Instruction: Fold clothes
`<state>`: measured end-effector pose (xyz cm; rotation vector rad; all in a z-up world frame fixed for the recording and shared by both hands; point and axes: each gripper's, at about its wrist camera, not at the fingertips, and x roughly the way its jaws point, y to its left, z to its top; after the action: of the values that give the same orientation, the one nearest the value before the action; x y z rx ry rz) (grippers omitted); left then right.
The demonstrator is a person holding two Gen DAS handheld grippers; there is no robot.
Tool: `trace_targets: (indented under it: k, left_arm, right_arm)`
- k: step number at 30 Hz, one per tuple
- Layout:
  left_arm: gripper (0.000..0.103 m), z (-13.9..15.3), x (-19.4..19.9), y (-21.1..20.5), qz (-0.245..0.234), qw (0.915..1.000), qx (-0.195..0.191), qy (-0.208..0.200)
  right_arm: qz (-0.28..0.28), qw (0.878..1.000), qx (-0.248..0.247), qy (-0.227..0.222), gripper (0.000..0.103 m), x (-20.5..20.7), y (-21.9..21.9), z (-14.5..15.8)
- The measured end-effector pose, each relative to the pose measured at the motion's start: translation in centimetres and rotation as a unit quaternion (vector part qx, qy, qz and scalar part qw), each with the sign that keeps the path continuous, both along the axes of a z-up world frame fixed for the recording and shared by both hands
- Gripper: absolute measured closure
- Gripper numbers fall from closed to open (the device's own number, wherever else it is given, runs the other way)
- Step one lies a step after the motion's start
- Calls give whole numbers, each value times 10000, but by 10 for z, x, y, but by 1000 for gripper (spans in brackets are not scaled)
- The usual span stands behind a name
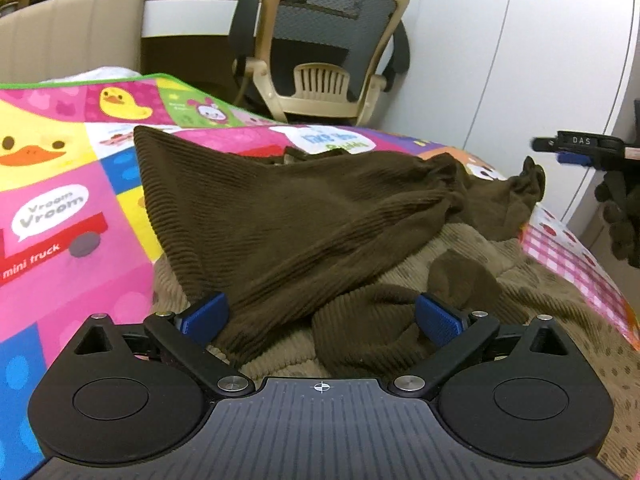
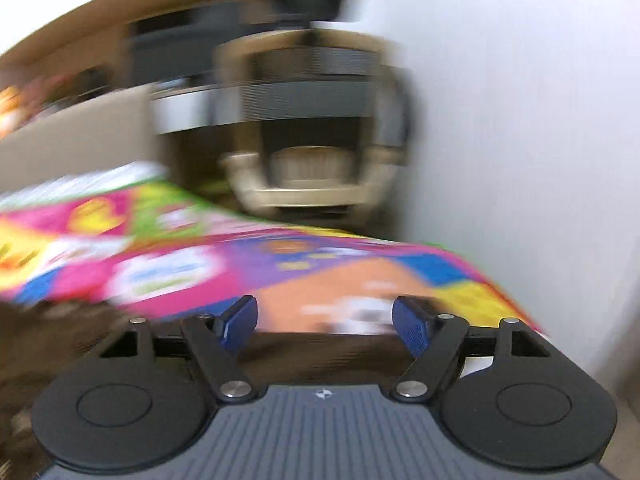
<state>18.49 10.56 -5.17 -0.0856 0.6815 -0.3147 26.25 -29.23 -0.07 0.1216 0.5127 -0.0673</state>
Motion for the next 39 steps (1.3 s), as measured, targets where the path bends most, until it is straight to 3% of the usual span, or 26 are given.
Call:
trace_targets:
  k: [3,6,8,11,14,17,19,24,26,27,29,30,31,35,39]
  left_arm:
    - [1,3,1,1,57,9999,-53,63]
    - [1,10,1,5,178,9995,-196,143]
    - [1,16,-2,11,255,9988,-377,179]
    - [0,25,-8,20,351,9979,-537,105]
    - [0,29,-14,31,472,9967,-654,23]
    - [0,29,-17,43,607,9947,-831,39]
    - [0,28,-20,51,715,9927,-972,78]
    - [0,34,-33,62,731,9917,-1059,73]
    - [0,37,-38,63,659,9930,-982,72]
    - [0,38,-40,63,629,9937,-925,76]
    - [0,42,-45,63,568,9951,-807,80]
    - [0,44,-46,62,533,9957,-748,74]
    - [0,45,-44,60,497,9960,-741,62]
    - [0,51,-31,51,399,9957,-830,35]
    - [0,52,-3,40,538,9907,-1242,108]
  right_arm:
    - [-753,9957,486,239,28,14,-49,-18]
    - [-586,9939,810,458,34,33,-50,-36]
    - [-471,9920,1009,599,78,46,-49,-48]
    - [90,9988,429,214,87,43,-9,-16]
    - [949,9937,24,-590,91,17,44,41]
    - [1975,9735,-139,-1148,91,-8,103,88]
    - [2621,9566,-305,-1240,91,-19,144,98]
    - [4194,9028,-657,-692,91,-28,251,56]
    - [4717,8776,-782,-348,88,-34,282,32]
    - [4900,8675,-832,-216,82,-37,294,22]
    - [4933,8661,-676,-434,61,-44,283,29]
    - [4948,8652,-598,-543,42,-47,278,33]
    - [4952,8648,-509,-655,32,-51,272,38]
    - [4271,8984,79,-1021,19,-57,206,69]
    - [3473,9337,281,-825,19,-65,154,54]
